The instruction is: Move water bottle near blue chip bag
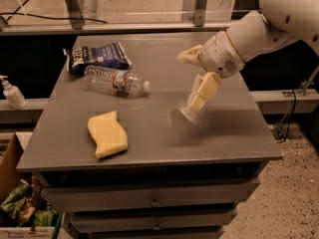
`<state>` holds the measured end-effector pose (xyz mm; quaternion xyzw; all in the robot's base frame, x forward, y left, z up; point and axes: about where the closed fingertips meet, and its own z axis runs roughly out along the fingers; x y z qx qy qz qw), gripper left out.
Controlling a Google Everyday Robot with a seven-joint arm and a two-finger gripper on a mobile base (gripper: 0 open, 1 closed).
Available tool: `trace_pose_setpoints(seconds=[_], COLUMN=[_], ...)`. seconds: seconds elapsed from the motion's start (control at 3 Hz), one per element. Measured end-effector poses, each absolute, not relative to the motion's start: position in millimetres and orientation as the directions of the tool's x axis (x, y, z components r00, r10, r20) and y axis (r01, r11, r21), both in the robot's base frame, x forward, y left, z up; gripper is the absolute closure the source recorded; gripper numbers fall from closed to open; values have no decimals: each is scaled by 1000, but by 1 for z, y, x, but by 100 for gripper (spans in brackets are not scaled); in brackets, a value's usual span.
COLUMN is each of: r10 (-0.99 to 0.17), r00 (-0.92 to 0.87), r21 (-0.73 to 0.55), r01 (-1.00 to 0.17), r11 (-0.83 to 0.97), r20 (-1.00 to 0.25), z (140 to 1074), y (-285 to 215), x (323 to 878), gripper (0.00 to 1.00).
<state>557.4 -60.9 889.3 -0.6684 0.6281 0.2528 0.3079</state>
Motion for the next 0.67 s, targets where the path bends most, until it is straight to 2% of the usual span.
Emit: trace_pose_setpoints(seconds=[0.33, 0.67], r10=[-665, -661], r00=[109, 121], r21=[-132, -177], r01=[-991, -984], r11=[-15, 18], r20=[-739, -740], z=[889, 896], y=[-69, -98], x=[554, 567], gripper=[0, 0])
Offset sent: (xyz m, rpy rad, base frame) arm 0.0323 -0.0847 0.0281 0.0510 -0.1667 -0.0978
